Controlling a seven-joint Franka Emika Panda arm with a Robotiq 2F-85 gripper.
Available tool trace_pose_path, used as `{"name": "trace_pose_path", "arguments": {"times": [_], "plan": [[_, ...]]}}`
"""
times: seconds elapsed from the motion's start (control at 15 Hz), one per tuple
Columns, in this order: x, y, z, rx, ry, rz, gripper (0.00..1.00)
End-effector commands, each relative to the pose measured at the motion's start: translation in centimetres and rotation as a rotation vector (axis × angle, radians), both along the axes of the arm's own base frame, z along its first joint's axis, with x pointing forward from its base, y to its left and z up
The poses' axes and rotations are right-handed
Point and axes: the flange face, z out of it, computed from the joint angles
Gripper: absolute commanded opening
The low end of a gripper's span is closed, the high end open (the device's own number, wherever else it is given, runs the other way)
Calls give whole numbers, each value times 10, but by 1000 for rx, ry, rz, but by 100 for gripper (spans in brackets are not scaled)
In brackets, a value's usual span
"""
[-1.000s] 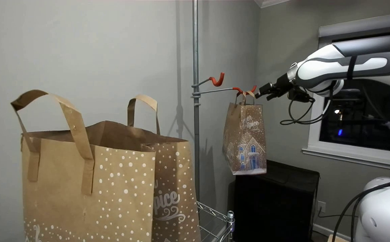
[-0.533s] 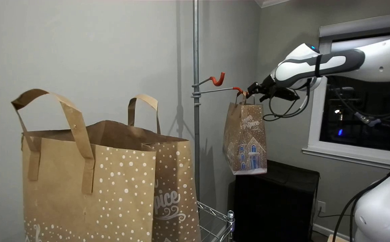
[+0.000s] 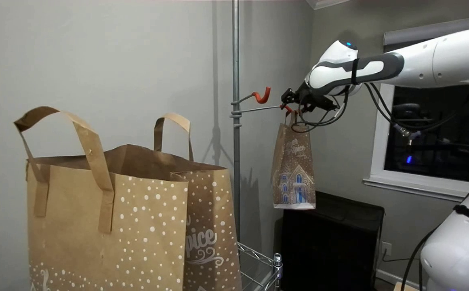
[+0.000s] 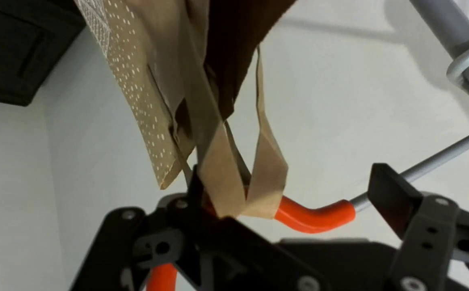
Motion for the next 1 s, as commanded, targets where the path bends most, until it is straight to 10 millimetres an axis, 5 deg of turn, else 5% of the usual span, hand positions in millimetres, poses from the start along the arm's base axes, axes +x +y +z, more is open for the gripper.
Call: {"name": "trace_pose_path", "arguments": {"times": [0.0,0.13,0.2,0.4,0.87,0.93], "plan": [[15,12,15,50,39,-108,100],[19,22,23,65,44,-139,96],[21,26,26,69,43,-147,74],[22,32,33,71,54,-189,64],[23,31,14,93,142,-228,17],[25,30,11,95,152,-226,40]]}}
